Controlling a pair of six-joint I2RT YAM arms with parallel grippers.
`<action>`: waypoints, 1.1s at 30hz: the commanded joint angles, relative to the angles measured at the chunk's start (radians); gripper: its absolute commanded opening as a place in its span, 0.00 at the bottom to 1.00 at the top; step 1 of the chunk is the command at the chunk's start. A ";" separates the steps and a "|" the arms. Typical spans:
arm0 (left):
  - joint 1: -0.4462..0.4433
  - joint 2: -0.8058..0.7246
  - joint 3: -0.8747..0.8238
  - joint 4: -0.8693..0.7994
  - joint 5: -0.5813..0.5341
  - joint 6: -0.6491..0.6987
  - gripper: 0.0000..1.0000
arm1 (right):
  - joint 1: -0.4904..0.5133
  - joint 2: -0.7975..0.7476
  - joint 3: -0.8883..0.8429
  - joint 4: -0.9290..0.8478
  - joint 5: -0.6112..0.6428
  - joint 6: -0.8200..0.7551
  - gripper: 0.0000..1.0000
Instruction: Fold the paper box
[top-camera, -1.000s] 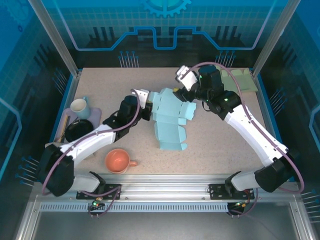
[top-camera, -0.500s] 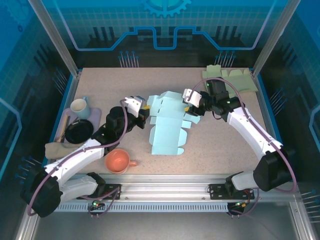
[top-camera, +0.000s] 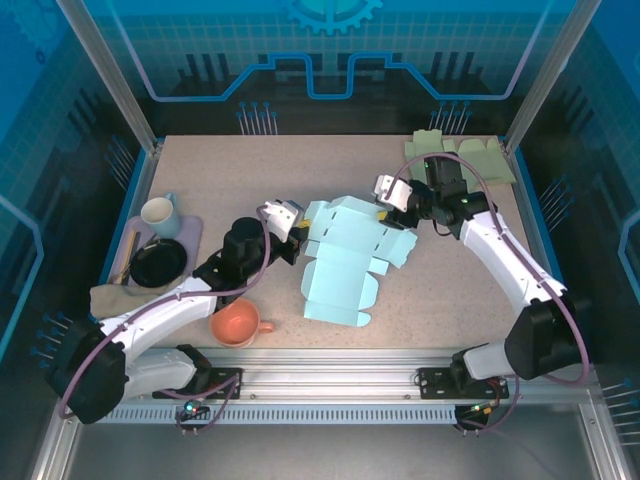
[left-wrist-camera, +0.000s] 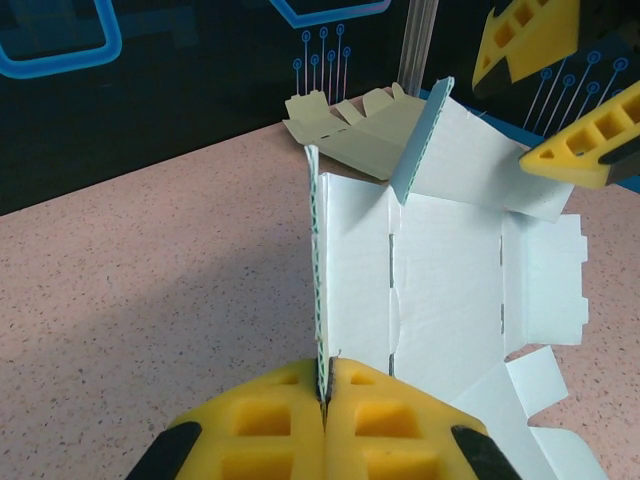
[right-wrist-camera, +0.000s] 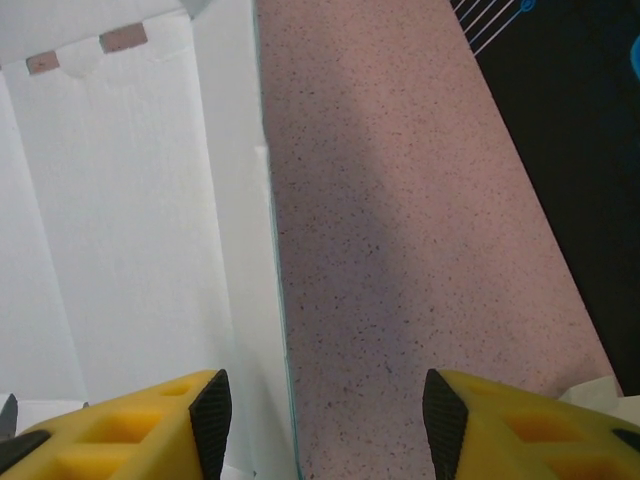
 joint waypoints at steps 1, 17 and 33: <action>-0.007 -0.002 -0.009 0.056 0.013 0.029 0.00 | -0.015 0.027 0.035 -0.075 -0.076 -0.039 0.56; -0.006 -0.026 -0.029 0.069 -0.005 0.030 0.00 | -0.036 0.100 0.104 -0.189 -0.111 -0.056 0.50; -0.006 -0.034 -0.034 0.073 -0.029 0.034 0.00 | -0.035 0.131 0.135 -0.239 -0.097 -0.053 0.43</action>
